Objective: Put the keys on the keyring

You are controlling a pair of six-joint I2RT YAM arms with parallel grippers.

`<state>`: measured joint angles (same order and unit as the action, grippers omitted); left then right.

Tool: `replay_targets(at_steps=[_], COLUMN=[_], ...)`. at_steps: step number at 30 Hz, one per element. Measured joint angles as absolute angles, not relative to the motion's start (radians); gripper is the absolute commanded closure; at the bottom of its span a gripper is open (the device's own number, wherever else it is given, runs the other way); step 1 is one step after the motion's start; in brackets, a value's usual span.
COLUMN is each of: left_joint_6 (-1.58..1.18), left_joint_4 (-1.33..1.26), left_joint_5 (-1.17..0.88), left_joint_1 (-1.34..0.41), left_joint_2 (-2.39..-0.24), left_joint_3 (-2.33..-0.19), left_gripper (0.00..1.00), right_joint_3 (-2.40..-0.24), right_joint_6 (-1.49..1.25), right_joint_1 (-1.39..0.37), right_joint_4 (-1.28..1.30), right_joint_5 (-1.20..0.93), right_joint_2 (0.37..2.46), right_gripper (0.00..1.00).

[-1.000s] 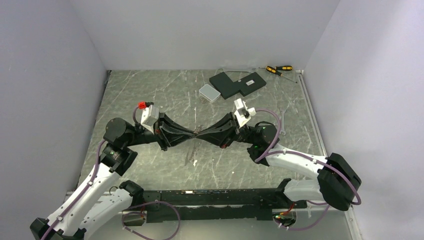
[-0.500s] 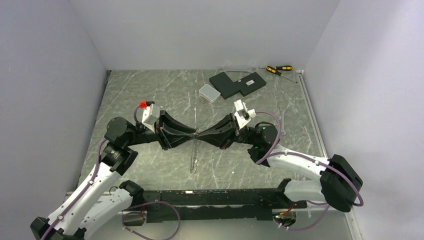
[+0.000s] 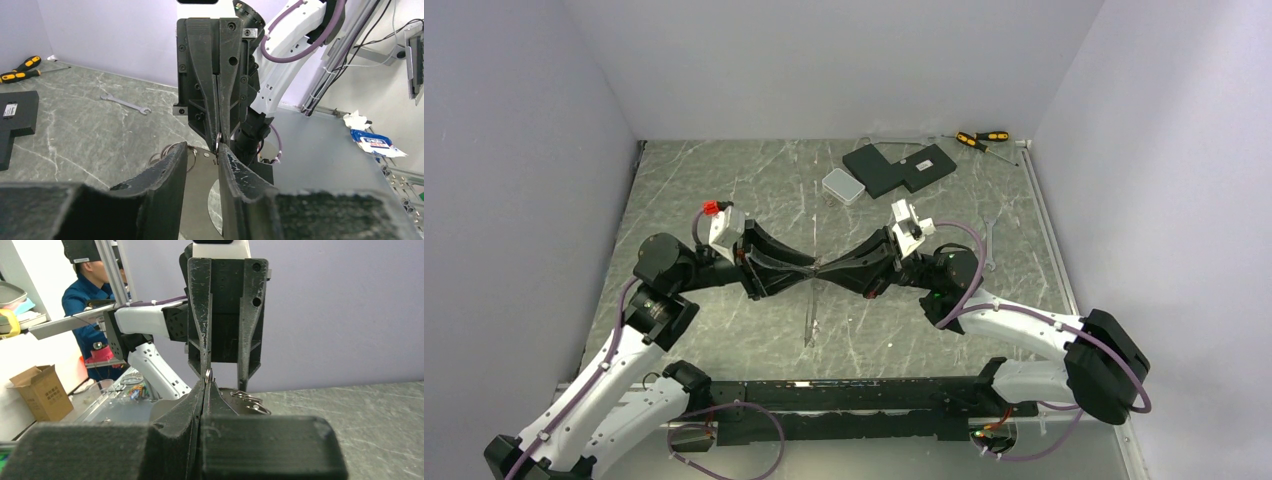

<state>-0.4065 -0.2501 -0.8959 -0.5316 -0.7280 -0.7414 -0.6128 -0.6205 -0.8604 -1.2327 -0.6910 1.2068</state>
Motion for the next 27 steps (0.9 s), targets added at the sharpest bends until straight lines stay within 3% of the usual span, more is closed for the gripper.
replay_targets(at_steps=[7,17,27], left_joint_6=[-0.406,-0.415,-0.471], left_joint_4=[-0.196,-0.197,-0.283], left_joint_5=[-0.865,-0.857,-0.876], left_joint_1=[-0.532,-0.532,-0.533], left_joint_2=[-0.706,-0.691,-0.731], left_joint_3=[-0.755,-0.756,-0.756], left_gripper=[0.7,0.73,0.84], right_joint_3=[-0.612,-0.613,-0.612], right_joint_6=[-0.619,-0.62,-0.62], right_joint_1=[-0.861,-0.861,-0.86], right_joint_4=[-1.233,-1.237,-1.258], right_joint_5=[-0.69,-0.688,-0.679], right_joint_2=[1.202,1.194,1.194], right_gripper=[1.0,1.0,1.0])
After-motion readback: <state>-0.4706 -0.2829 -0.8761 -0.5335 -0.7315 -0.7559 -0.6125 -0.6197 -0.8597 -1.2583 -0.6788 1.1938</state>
